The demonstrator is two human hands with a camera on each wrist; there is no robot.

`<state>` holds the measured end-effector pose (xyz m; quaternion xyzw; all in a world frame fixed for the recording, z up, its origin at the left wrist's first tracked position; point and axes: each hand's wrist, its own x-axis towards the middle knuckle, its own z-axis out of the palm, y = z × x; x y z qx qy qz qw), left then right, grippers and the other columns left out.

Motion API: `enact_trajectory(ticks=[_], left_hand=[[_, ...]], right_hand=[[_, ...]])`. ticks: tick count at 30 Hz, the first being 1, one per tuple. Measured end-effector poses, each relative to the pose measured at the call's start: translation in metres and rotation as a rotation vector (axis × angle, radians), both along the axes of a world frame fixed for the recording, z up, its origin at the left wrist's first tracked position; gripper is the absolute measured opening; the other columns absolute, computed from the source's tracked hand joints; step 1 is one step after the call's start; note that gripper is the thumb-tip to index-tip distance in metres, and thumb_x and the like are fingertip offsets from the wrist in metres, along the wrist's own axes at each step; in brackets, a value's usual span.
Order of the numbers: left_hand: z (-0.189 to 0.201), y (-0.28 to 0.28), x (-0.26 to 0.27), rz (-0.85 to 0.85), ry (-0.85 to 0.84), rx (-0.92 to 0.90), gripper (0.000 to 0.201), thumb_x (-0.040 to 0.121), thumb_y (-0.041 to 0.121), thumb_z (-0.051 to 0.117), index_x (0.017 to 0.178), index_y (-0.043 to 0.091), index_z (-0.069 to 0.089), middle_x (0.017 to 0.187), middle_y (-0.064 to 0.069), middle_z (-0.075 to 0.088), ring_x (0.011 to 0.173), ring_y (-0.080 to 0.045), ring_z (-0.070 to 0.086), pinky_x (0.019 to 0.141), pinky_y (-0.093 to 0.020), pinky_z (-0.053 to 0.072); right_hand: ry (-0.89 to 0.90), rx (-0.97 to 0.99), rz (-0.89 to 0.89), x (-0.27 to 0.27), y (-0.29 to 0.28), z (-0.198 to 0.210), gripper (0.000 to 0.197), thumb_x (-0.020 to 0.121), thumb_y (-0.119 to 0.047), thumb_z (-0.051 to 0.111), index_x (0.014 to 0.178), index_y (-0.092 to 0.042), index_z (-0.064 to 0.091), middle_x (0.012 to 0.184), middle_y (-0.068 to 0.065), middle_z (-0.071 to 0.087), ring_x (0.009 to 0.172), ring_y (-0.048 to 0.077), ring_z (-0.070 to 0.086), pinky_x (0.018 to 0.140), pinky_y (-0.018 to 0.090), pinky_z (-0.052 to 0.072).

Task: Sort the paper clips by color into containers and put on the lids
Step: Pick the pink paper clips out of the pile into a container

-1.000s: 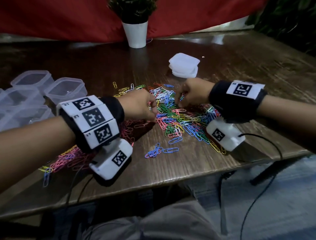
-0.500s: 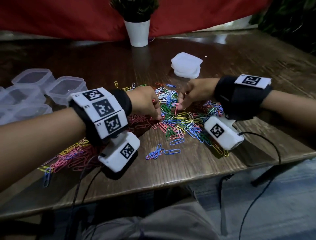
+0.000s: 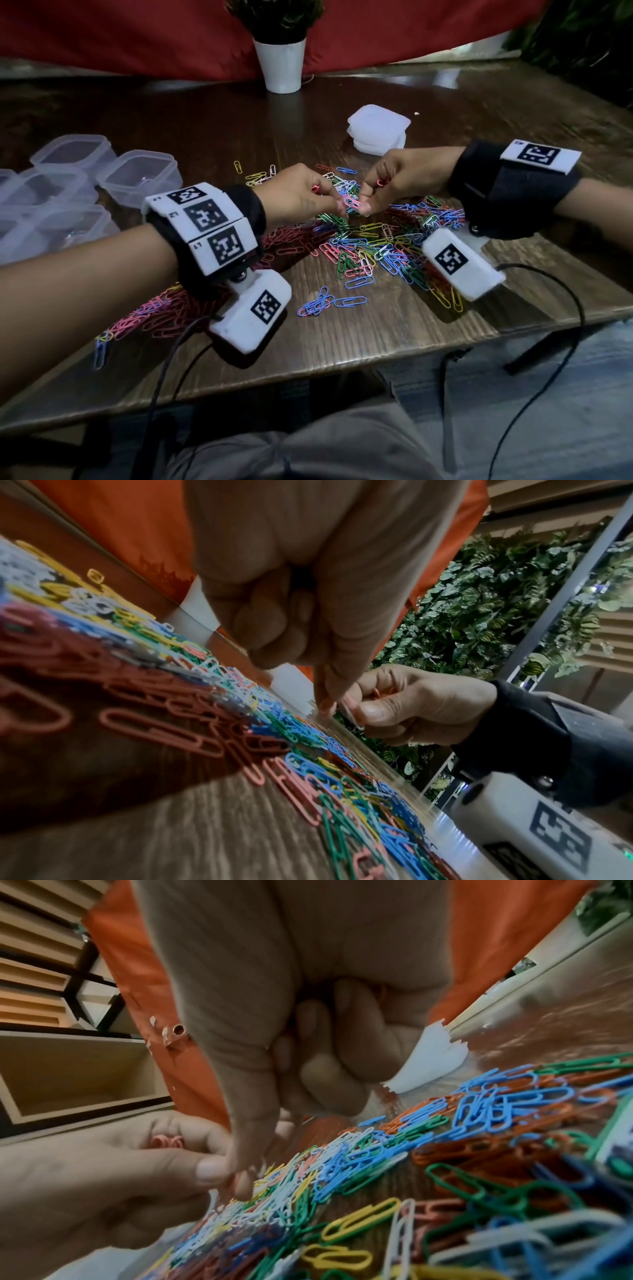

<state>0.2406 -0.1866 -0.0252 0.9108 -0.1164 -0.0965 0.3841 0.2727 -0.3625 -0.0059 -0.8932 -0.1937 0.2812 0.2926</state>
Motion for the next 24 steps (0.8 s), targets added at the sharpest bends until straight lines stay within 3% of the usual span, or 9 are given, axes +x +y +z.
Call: enact_trajectory(ticks=[3, 5, 8, 11, 15, 18, 21, 24], left_hand=[[0.0, 0.004, -0.001, 0.017, 0.103, -0.051, 0.011, 0.086, 0.018, 0.064, 0.077, 0.015, 0.069, 0.034, 0.01, 0.033, 0.033, -0.005, 0.026, 0.032, -0.015, 0.018], [-0.001, 0.006, 0.0, 0.024, 0.157, -0.08, 0.013, 0.086, 0.019, 0.063, 0.075, 0.013, 0.068, 0.038, 0.007, 0.028, 0.039, -0.009, 0.02, 0.036, -0.015, 0.012], [-0.001, 0.006, -0.001, 0.017, 0.2, -0.126, 0.018, 0.083, 0.025, 0.067, 0.068, 0.016, 0.063, 0.042, 0.005, 0.029, 0.045, -0.011, 0.019, 0.041, -0.018, 0.012], [-0.001, 0.006, -0.002, 0.04, 0.193, -0.198, 0.02, 0.082, 0.024, 0.069, 0.065, 0.016, 0.061, 0.035, 0.012, 0.031, 0.04, -0.008, 0.021, 0.035, -0.014, 0.012], [0.001, 0.005, -0.005, 0.07, 0.147, -0.243, 0.011, 0.082, 0.014, 0.068, 0.076, 0.007, 0.062, 0.027, 0.012, 0.035, 0.025, -0.001, 0.025, 0.03, -0.009, 0.019], [-0.001, 0.0, -0.006, 0.096, 0.058, -0.209, 0.012, 0.082, 0.012, 0.068, 0.072, 0.009, 0.064, 0.032, 0.012, 0.039, 0.03, -0.001, 0.03, 0.033, -0.011, 0.023], [-0.005, -0.005, -0.004, 0.114, -0.007, -0.161, 0.02, 0.081, 0.012, 0.067, 0.062, 0.012, 0.062, 0.054, -0.004, 0.045, 0.048, -0.007, 0.037, 0.048, -0.017, 0.029], [-0.002, -0.001, -0.004, 0.093, 0.051, -0.209, 0.022, 0.084, 0.009, 0.064, 0.062, 0.01, 0.059, 0.046, -0.002, 0.034, 0.032, -0.003, 0.024, 0.035, -0.011, 0.02]], right_hand=[[0.02, 0.003, 0.012, -0.004, -0.003, -0.001, 0.008, 0.078, -0.02, 0.067, 0.071, -0.019, 0.066, 0.058, 0.002, 0.046, 0.041, 0.005, 0.031, 0.04, 0.015, 0.024], [0.024, 0.011, 0.025, -0.006, -0.004, -0.001, 0.01, 0.08, -0.017, 0.067, 0.071, -0.018, 0.064, 0.056, -0.001, 0.048, 0.04, 0.004, 0.032, 0.039, 0.014, 0.025], [0.005, 0.019, 0.029, -0.006, -0.002, -0.001, 0.011, 0.082, -0.01, 0.065, 0.072, -0.016, 0.063, 0.046, -0.011, 0.053, 0.037, 0.0, 0.039, 0.039, 0.01, 0.029], [-0.013, 0.038, 0.041, -0.006, 0.002, 0.0, 0.01, 0.082, -0.01, 0.066, 0.074, -0.016, 0.064, 0.049, -0.013, 0.056, 0.044, -0.004, 0.045, 0.045, 0.006, 0.034], [0.004, -0.027, 0.057, -0.009, 0.007, 0.0, 0.011, 0.083, -0.02, 0.066, 0.073, -0.017, 0.064, 0.057, -0.004, 0.05, 0.046, 0.005, 0.036, 0.045, 0.016, 0.027], [-0.017, -0.072, 0.073, -0.011, 0.012, 0.0, 0.018, 0.085, -0.024, 0.063, 0.07, -0.015, 0.059, 0.056, -0.001, 0.043, 0.045, 0.007, 0.034, 0.044, 0.017, 0.026], [-0.018, -0.094, 0.076, -0.013, 0.016, -0.003, 0.022, 0.082, -0.027, 0.065, 0.067, -0.015, 0.054, 0.054, 0.0, 0.039, 0.045, 0.011, 0.032, 0.043, 0.02, 0.024], [-0.01, -0.213, 0.103, -0.013, 0.007, -0.002, 0.021, 0.069, -0.036, 0.073, 0.069, -0.019, 0.06, 0.059, 0.001, 0.046, 0.053, 0.014, 0.035, 0.049, 0.023, 0.025]])
